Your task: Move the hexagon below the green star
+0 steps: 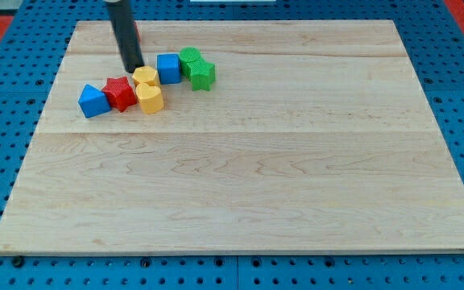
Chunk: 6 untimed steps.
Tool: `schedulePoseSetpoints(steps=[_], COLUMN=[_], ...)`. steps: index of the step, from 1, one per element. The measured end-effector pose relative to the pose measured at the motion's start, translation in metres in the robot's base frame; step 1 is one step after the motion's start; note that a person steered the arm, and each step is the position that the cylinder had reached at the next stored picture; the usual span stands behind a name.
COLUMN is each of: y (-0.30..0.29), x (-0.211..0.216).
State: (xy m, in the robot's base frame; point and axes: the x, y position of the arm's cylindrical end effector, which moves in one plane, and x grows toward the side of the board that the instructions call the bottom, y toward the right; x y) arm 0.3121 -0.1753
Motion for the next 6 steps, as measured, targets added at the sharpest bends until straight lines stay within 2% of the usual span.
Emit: schedulePoseSetpoints(steps=[1,3,4,5,6], y=[0.007,0.115,0.053,0.040,0.035], x=[0.026,0.037,0.036,0.044,0.070])
